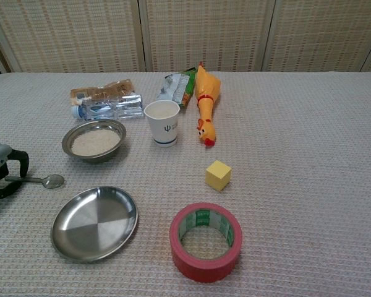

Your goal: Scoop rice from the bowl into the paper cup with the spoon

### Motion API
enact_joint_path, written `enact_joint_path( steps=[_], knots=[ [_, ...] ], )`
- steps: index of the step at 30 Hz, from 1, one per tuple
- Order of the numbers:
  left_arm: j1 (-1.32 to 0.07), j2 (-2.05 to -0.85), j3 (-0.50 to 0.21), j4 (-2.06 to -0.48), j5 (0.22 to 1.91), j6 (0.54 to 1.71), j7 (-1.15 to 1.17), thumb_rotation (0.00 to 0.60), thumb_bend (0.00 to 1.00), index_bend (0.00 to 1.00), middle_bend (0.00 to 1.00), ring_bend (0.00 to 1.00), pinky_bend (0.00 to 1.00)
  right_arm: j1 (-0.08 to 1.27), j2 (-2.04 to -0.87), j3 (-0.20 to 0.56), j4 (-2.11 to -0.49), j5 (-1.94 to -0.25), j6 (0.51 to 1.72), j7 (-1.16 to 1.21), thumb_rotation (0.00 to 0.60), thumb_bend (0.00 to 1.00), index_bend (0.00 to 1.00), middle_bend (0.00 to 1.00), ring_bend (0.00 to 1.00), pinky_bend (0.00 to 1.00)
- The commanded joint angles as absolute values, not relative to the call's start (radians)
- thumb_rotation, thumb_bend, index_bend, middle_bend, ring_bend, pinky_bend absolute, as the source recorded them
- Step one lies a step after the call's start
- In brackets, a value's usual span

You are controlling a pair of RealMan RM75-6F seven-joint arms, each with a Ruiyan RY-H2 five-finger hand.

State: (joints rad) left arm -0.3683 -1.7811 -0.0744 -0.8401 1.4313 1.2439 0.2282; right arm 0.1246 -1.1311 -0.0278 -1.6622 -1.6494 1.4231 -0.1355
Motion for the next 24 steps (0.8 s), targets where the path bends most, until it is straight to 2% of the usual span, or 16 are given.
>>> enact_joint_path(
  steps=[1, 8, 13, 19, 24],
  knots=[
    [-0.367, -1.776, -0.073, -0.846, 1.437, 1.255, 0.225, 0.600, 0.40, 0.55, 1.00, 1.00, 1.00, 0.125, -1.131, -0.028, -1.663, -1.648, 1.422, -0.136, 0.600, 0.10, 0.00, 0.00, 0.00, 0.00],
    [-0.357, -1.712, -0.077, -0.940, 1.433, 1.274, 0.257, 0.600, 0.40, 0.56, 1.00, 1.00, 1.00, 0.127, -1.131, -0.030, -1.663, -1.649, 1.417, -0.135, 0.600, 0.10, 0.00, 0.00, 0.00, 0.00],
    [-0.364, -1.662, -0.121, -1.016, 1.417, 1.316, 0.312, 0.600, 0.38, 0.56, 1.00, 1.00, 1.00, 0.126, -1.128, -0.032, -1.667, -1.656, 1.421, -0.136, 0.600, 0.10, 0.00, 0.00, 0.00, 0.00],
    [-0.390, -1.608, -0.167, -1.118, 1.391, 1.336, 0.471, 0.600, 0.38, 0.56, 1.00, 1.00, 1.00, 0.119, -1.122, -0.038, -1.673, -1.673, 1.437, -0.133, 0.600, 0.10, 0.00, 0.00, 0.00, 0.00],
    [-0.408, -1.559, -0.211, -1.279, 1.315, 1.323, 0.685, 0.600, 0.38, 0.55, 1.00, 1.00, 1.00, 0.117, -1.117, -0.044, -1.677, -1.687, 1.443, -0.131, 0.600, 0.10, 0.00, 0.00, 0.00, 0.00]
  ],
)
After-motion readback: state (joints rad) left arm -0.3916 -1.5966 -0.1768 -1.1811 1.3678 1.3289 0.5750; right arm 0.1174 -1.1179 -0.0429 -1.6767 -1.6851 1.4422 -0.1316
